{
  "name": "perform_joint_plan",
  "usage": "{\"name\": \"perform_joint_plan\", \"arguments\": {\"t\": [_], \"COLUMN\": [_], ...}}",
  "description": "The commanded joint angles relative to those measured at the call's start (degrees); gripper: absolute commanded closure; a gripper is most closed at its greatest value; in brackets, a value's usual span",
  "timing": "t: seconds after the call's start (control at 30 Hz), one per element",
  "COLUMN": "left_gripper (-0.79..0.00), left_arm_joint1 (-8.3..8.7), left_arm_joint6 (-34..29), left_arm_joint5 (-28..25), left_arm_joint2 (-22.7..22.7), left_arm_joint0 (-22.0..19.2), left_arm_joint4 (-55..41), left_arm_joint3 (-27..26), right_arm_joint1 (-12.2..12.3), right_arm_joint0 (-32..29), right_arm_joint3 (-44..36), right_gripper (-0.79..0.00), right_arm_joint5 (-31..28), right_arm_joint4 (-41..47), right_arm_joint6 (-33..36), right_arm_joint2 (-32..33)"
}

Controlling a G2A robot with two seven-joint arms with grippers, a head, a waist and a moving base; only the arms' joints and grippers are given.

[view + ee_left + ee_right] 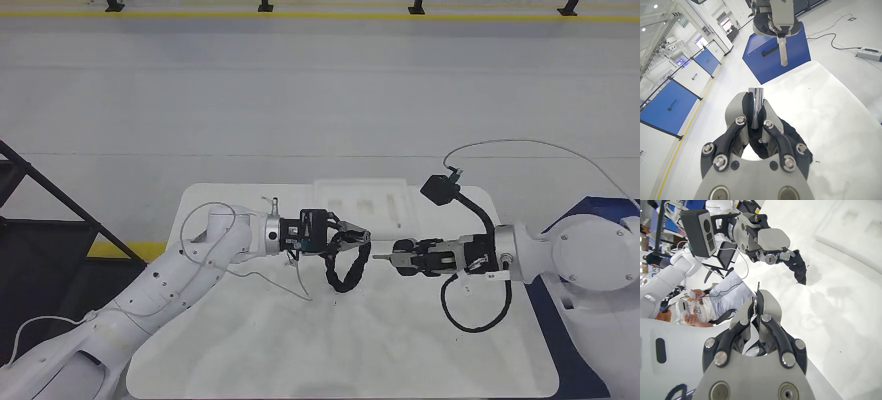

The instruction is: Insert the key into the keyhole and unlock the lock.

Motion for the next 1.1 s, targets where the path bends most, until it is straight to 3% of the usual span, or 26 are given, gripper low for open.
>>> {"name": "perform_joint_plan", "arguments": {"t": [0.0,0.2,0.57,1.07], "left_gripper": [0.0,0.0,0.0,0.0], "left_arm_joint1": [-0.54,-2.07,-3.68,-4.89], "left_arm_joint6": [0.61,3.87,11.0,13.28], "left_arm_joint5": [0.32,0.78,0.79,0.48], "left_arm_joint2": [0.46,1.65,2.76,2.23], "left_arm_joint0": [-0.5,-1.55,-2.17,-2.05], "left_arm_joint4": [0.56,1.83,5.77,7.95], "left_arm_joint3": [0.46,3.0,6.58,7.99], "right_arm_joint1": [0.16,0.62,0.99,1.27], "right_arm_joint0": [0.14,0.15,0.2,1.23], "right_arm_joint3": [-1.76,-4.79,-4.83,-3.79], "right_gripper": [0.0,0.0,0.0,0.0], "right_arm_joint5": [1.59,4.53,4.69,5.4], "right_arm_joint4": [-2.21,-7.02,-8.73,-9.13], "right_arm_joint6": [-0.3,-1.13,-2.85,-3.98], "right_arm_joint2": [-0.27,-0.86,-1.91,-3.32]}}
